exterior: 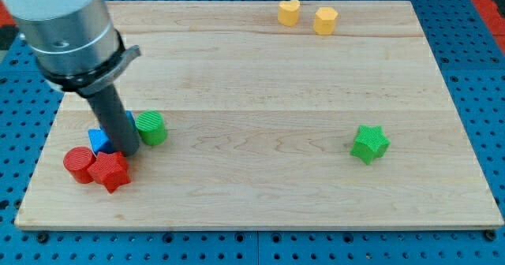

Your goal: Move the green circle to the bottom center

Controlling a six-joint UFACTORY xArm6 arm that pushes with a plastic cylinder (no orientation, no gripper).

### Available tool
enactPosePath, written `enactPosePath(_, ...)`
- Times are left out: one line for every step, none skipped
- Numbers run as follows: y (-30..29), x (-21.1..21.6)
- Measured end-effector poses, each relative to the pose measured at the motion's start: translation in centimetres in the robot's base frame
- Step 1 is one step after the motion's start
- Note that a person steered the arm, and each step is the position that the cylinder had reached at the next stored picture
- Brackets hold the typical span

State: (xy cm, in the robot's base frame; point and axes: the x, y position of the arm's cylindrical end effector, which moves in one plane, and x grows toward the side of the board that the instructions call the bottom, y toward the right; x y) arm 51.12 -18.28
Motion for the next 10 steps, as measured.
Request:
enactPosePath(0.2, -1.1)
enactPosePath(2.6, -3.0)
enactPosePath(7.8, -4.2)
enactPosePath(12.4, -5.7)
enactPosePath(10.4, -7.6)
enactPosePath(11.1, -9.6)
enactPosePath(14.5, -10.0)
enactPosePath(18.9, -8.1)
enactPosePath(21.5, -6.6)
enactPosePath(22.0, -5.5)
